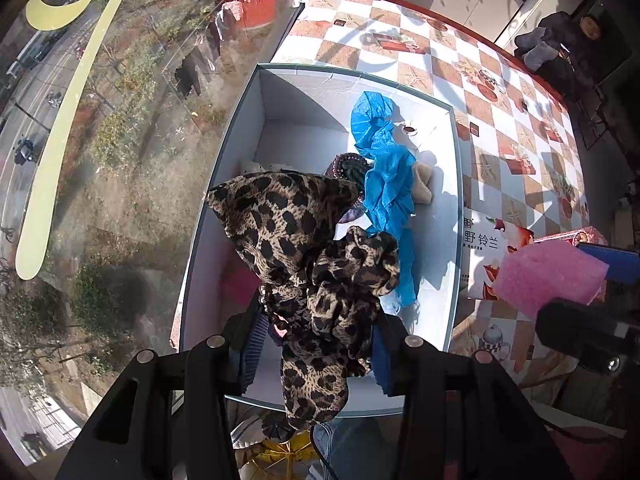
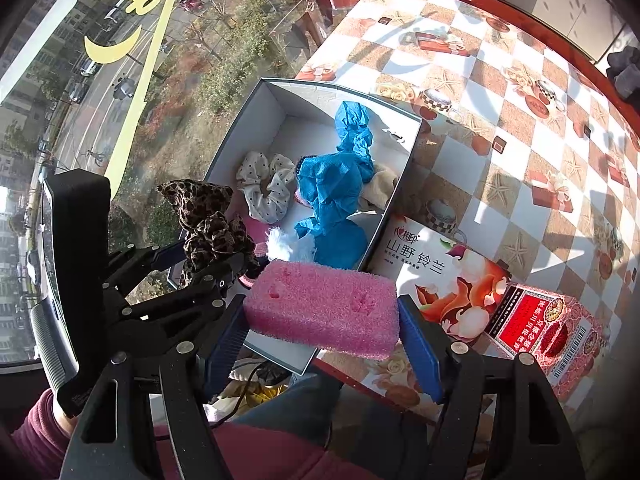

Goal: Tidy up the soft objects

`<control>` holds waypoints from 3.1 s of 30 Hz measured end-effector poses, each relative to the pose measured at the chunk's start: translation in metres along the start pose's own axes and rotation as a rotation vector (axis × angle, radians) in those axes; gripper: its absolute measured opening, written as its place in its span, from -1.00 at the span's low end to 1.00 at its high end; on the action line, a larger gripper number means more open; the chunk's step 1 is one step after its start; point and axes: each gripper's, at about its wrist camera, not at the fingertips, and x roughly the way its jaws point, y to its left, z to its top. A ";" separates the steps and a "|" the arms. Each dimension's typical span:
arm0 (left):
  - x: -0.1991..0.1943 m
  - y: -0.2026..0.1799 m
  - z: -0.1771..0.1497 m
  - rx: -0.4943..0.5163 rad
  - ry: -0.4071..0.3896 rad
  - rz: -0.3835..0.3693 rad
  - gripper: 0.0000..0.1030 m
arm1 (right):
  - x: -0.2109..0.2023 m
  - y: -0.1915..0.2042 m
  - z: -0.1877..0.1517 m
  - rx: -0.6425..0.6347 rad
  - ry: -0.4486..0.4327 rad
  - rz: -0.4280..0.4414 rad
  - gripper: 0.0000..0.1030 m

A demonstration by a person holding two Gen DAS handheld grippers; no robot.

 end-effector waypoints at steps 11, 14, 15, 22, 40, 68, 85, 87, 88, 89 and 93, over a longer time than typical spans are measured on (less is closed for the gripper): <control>0.001 0.002 0.000 -0.010 0.008 0.001 -0.05 | 0.001 0.002 0.011 0.004 -0.018 0.001 0.44; 0.001 0.001 0.000 -0.007 0.010 0.003 -0.05 | 0.001 0.004 0.016 -0.001 -0.028 0.002 0.44; 0.002 0.001 0.000 -0.007 0.012 0.004 -0.05 | 0.002 0.005 0.018 -0.004 -0.029 0.001 0.44; 0.003 0.004 0.003 -0.012 0.007 0.023 -0.05 | 0.004 0.004 0.040 0.006 -0.034 0.006 0.44; 0.014 0.012 0.025 -0.043 0.005 0.038 -0.04 | 0.020 -0.004 0.085 0.063 -0.031 0.024 0.44; 0.035 0.007 0.031 -0.031 0.048 0.031 -0.03 | 0.049 -0.014 0.107 0.113 0.030 0.038 0.44; 0.004 -0.012 -0.007 0.108 -0.065 0.148 0.62 | 0.054 -0.011 0.098 0.070 0.077 0.043 0.98; 0.001 -0.013 -0.010 0.116 -0.060 0.126 0.62 | 0.047 -0.008 0.092 0.046 0.052 0.003 0.98; -0.001 -0.013 -0.011 0.122 -0.059 0.121 0.62 | 0.043 -0.006 0.089 0.035 0.037 -0.021 0.98; -0.003 -0.012 -0.012 0.126 -0.058 0.118 0.62 | 0.038 -0.004 0.085 0.021 0.018 -0.046 0.98; -0.005 -0.009 -0.013 0.135 -0.058 0.108 0.62 | 0.015 0.004 0.067 -0.001 -0.053 -0.117 0.98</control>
